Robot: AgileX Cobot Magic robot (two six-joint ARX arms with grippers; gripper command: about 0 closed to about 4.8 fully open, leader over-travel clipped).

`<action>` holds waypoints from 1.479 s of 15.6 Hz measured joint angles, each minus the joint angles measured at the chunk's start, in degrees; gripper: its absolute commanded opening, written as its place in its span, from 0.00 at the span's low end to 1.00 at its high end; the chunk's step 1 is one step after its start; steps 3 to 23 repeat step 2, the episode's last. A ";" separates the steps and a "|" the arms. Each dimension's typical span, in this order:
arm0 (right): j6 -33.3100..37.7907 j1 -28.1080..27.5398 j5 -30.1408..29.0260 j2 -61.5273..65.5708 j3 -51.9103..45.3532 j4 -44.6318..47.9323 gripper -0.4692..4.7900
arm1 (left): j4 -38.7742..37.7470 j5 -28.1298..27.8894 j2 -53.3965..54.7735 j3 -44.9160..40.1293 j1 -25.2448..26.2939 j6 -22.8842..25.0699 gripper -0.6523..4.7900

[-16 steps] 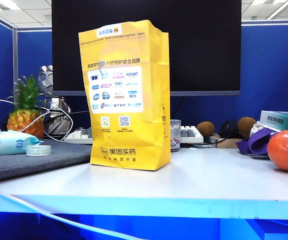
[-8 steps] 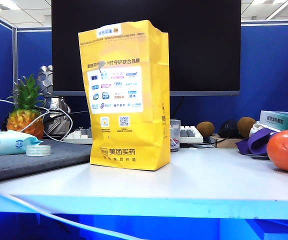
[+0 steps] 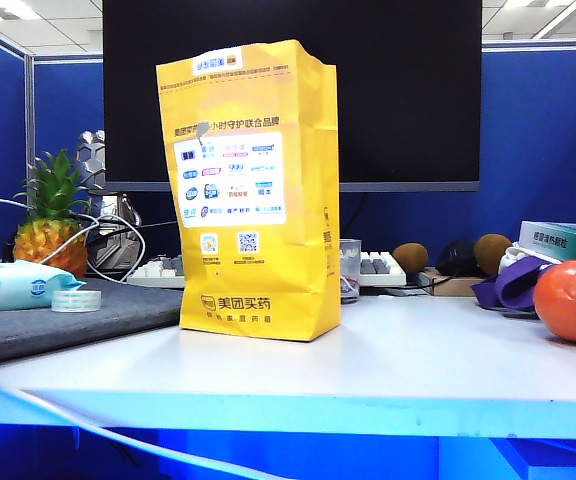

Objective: Pick up the orange and throw it into the yellow paper bag.

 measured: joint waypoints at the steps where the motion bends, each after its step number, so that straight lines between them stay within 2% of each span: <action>1: 0.00 0.00 0.00 0.00 0.00 0.00 1.00 | 0.00 -0.02 0.00 0.00 0.00 0.00 1.00; 23: 0.00 0.00 0.00 0.00 0.00 0.00 1.00 | 0.00 -0.02 0.00 0.00 0.00 0.00 1.00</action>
